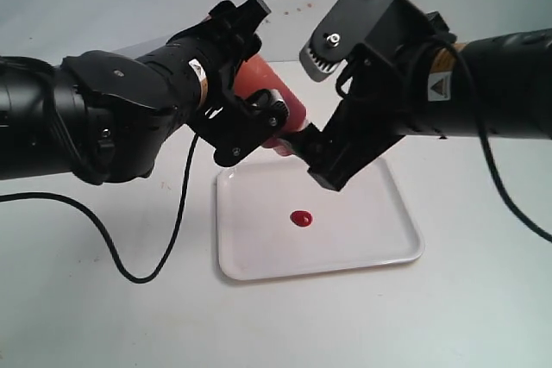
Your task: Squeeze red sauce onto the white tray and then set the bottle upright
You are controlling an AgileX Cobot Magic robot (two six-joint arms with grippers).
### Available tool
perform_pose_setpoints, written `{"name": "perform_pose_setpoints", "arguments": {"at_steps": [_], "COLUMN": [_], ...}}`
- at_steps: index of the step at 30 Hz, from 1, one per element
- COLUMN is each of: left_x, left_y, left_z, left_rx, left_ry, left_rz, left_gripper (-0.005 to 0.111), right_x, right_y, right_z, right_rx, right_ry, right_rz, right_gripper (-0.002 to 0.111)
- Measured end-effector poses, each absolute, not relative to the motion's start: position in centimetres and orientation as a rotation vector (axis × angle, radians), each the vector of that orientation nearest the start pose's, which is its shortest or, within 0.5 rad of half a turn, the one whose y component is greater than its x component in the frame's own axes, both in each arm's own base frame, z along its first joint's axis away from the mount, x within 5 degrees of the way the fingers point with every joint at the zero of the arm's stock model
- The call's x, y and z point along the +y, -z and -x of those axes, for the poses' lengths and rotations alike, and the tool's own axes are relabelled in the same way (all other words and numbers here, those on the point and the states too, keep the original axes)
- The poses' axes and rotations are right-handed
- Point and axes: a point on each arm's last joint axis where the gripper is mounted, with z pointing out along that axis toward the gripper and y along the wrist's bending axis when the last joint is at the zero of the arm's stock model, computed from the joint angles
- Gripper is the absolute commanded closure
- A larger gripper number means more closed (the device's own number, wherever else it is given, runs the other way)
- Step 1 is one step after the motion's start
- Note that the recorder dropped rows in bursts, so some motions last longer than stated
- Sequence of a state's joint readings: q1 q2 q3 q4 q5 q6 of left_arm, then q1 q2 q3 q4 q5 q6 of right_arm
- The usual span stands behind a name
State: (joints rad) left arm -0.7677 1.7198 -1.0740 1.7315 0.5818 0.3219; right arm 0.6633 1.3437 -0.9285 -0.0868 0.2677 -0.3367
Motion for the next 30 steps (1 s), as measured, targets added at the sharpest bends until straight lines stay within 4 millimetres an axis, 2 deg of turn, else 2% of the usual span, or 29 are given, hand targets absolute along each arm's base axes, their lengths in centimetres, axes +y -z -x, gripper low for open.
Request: {"name": "perform_pose_setpoints", "arguments": {"at_steps": [5,13,17,19,21,24,30], "left_x": [-22.2,-20.6,-19.4,-19.0,-18.8,-18.6,-18.7], "left_y": [-25.7,-29.3,-30.2,-30.5,-31.0,-32.0,-33.4], "left_z": [-30.1,-28.4,-26.9,-26.3,-25.6,-24.8,-23.5], "left_rx": [0.919,1.154,1.231,1.25,1.265,1.291,1.339], "left_ry": [-1.25,-1.063,-0.949,-0.888,-0.808,-0.682,-0.431], "left_rz": [-1.962,-1.634,-1.516,-1.483,-1.44,-1.358,-1.233], "left_gripper": [0.107,0.107,0.107,0.107,0.107,0.107,0.107], "right_x": [15.7,10.9,8.9,8.3,7.8,7.3,7.5], "right_y": [-31.5,-35.9,-38.1,-38.4,-38.5,-37.5,-33.8], "right_z": [-21.6,-18.8,-16.3,-15.3,-14.3,-13.4,-13.1], "right_rx": [1.912,1.925,1.838,1.792,1.741,1.702,1.659], "right_ry": [-0.072,-0.113,-0.153,-0.178,-0.212,-0.27,-0.39], "right_rz": [1.103,0.792,0.669,0.629,0.58,0.519,0.427], "right_gripper": [0.003,0.003,0.003,0.003,0.003,0.003,0.003]}}
